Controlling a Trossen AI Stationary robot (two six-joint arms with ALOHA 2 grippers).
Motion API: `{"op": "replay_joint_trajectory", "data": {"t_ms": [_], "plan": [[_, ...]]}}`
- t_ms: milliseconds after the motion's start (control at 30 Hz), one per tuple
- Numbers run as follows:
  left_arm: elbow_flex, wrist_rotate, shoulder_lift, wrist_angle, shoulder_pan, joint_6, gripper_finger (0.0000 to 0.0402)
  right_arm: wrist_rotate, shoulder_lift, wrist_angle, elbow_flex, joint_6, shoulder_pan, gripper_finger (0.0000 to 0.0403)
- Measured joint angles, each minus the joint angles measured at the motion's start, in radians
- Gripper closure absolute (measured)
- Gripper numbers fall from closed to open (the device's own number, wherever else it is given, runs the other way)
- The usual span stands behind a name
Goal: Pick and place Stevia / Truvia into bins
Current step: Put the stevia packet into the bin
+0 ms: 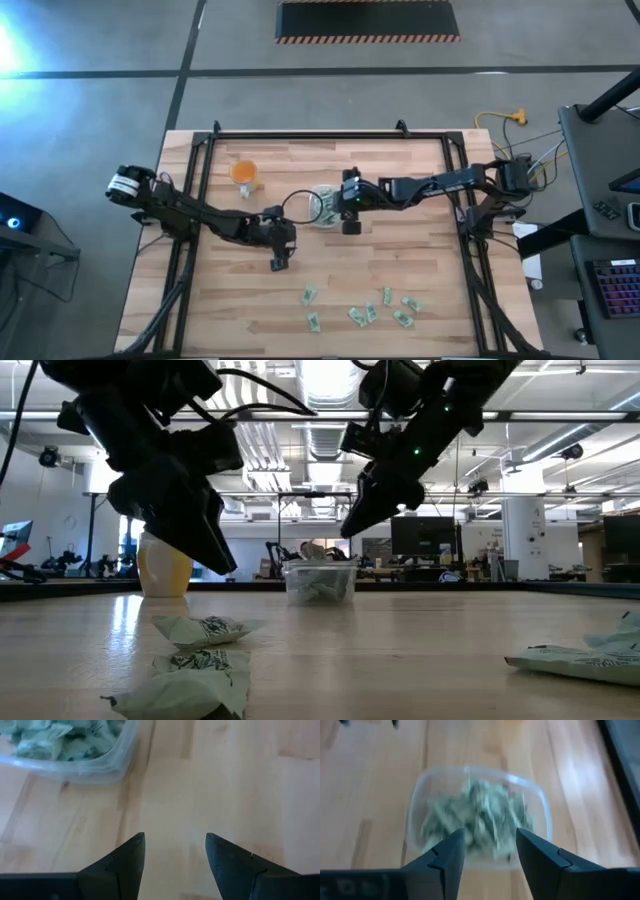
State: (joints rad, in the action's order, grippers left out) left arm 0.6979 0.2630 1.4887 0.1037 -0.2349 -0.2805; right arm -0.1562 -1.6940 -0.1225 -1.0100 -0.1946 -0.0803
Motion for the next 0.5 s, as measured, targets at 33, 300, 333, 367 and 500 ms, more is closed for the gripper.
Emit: {"op": "replay_joint_trajectory", "data": {"t_ms": [33, 300, 333, 367, 500], "plan": [[-0.001, -0.001, 0.000, -0.011, -0.008, 0.009, 0.0209, 0.000, 0.008, -0.054, -0.014, 0.013, 0.000, 0.0232], [-0.009, -0.238, 0.003, -0.193, -0.084, 0.133, 0.0209, 0.036, 0.081, -0.415, -0.050, 0.203, 0.012, 0.0225], [-0.013, -0.261, 0.007, -0.227, -0.096, 0.143, 0.0209, 0.057, 0.095, -0.423, -0.034, 0.216, 0.016, 0.0225], [-0.019, -0.278, 0.012, -0.263, -0.109, 0.156, 0.0209, 0.077, 0.105, -0.423, -0.017, 0.223, 0.021, 0.0225], [-0.046, -0.297, 0.053, -0.436, -0.155, 0.191, 0.0209, 0.113, 0.130, -0.423, 0.046, 0.263, 0.043, 0.0225]]}}
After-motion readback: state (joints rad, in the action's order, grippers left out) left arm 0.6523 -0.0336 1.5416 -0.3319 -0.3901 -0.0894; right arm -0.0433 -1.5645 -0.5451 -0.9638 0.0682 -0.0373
